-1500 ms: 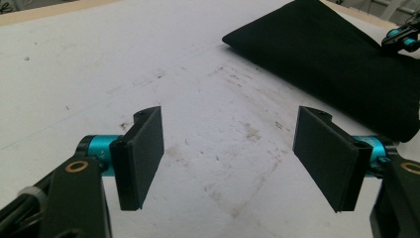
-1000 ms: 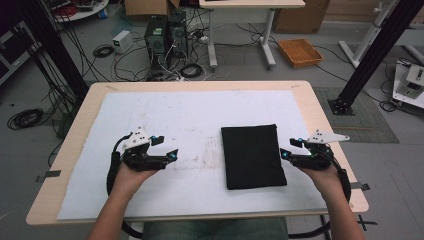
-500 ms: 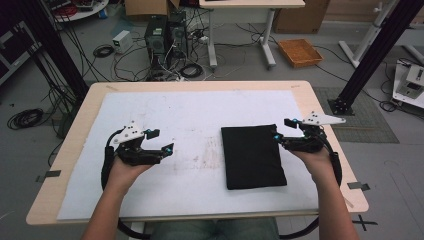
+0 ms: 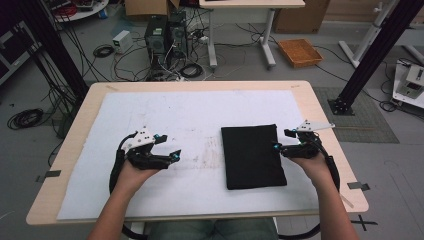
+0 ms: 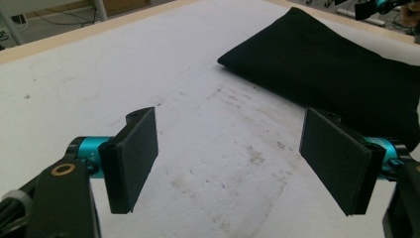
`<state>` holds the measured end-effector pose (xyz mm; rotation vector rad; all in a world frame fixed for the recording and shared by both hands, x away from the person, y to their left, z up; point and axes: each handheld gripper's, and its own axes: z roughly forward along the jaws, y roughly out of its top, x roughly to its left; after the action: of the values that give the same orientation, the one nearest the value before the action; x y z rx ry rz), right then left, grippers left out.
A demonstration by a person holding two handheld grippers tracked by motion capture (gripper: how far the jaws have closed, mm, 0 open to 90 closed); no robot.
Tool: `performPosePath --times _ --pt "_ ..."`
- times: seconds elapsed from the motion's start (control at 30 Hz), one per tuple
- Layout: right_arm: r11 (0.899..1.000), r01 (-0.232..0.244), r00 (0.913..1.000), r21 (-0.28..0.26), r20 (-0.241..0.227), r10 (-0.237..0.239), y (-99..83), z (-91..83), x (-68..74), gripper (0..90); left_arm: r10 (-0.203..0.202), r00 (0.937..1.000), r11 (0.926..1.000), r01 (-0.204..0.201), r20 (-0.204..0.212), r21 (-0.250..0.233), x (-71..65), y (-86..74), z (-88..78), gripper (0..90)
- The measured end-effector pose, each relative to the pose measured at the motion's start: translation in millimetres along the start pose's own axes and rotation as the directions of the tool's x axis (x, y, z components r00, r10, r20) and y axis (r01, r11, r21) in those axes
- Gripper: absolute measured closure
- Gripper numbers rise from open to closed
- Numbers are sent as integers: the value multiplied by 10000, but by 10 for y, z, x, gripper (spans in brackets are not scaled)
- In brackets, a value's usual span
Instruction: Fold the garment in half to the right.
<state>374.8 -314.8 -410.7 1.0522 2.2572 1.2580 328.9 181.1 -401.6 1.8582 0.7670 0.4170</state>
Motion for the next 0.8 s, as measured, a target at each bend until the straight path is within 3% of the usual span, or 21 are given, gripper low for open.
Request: performPosePath --times 0.27,0.8 --pt "10000 -15 10000 -47 25 15 18 4 1 233 -230 9997 9997 231 -104 75 9 -18 -27 229" --pt "10000 -20 9999 26 152 20 28 51 12 232 -286 9994 9996 286 -192 25 26 -20 -38 230"
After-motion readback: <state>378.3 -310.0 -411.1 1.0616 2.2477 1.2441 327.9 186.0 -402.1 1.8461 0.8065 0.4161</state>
